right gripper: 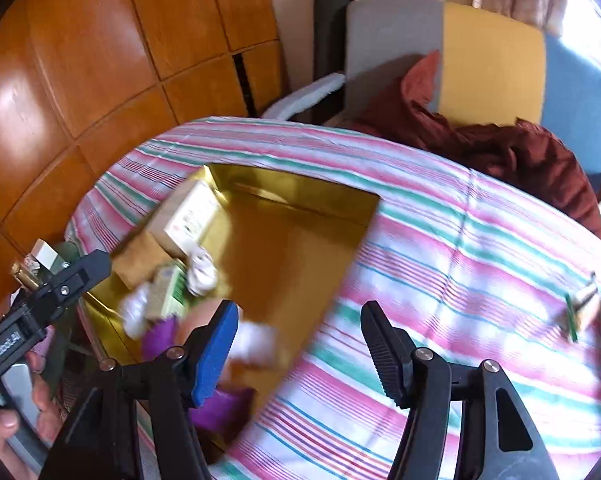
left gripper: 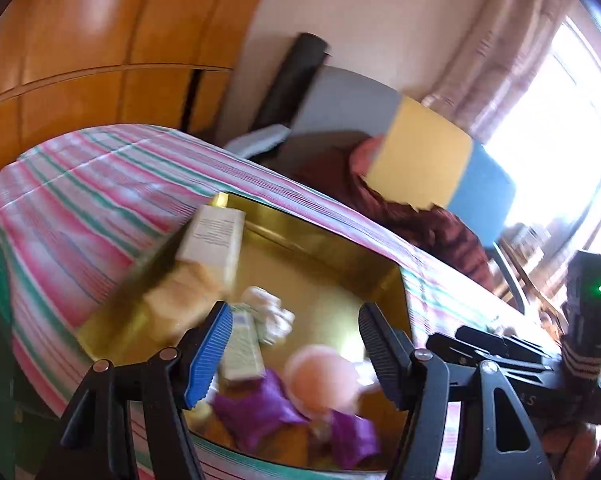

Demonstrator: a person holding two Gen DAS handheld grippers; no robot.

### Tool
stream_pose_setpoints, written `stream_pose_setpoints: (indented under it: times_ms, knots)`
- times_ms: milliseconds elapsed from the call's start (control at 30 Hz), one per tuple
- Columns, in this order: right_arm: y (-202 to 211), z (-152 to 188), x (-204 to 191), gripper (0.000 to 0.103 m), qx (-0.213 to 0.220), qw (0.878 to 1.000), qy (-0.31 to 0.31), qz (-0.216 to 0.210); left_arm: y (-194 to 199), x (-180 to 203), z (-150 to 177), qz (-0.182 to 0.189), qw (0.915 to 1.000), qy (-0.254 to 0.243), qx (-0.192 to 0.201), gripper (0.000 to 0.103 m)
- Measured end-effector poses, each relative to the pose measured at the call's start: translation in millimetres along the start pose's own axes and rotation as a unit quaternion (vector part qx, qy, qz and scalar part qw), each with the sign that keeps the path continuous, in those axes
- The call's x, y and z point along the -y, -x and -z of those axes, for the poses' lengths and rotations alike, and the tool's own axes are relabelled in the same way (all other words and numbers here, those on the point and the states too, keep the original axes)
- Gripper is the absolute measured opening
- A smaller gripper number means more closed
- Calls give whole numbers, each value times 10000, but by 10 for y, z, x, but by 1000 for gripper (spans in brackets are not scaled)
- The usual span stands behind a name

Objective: Organize objects
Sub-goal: 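Move both open tools from the gold tray back to the remaining items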

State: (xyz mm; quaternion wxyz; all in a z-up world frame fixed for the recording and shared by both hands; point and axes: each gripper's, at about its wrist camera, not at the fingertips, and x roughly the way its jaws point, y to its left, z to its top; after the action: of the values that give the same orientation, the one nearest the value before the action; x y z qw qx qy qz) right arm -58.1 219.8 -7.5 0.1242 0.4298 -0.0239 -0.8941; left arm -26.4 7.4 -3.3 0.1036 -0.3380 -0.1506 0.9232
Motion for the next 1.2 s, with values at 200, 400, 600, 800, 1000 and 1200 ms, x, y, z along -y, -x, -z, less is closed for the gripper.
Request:
stream_pose_setpoints:
  times_ms: [200,400,600,800,1000,1200]
  knots:
    - [57,303,418,65,-260,9989,-252,297,33,459,209,785,9948,-575,-295,67]
    - [160,660,968,66,-612,9940,-580,696,68,942,493,1314,9806,-1329,-599,67]
    - [445,938,1851,66,-828,9795,-1319,1281,55,1285,758,1590,9662,-1799,-937,67]
    - [947,1021,2830,81,-471,9526,-1999,2242,19,1458,967,1578,9600,-1981,-1191,67]
    - [1246,1021,3514,88,-161,9283,-2438,2803,-65,1530,1028,1523,9587,-2000,-1332,67]
    - [1114,822,3706,88,179,9444,-2308,2333,-106,1592,1110,1412,9551,-2148,-1473,67]
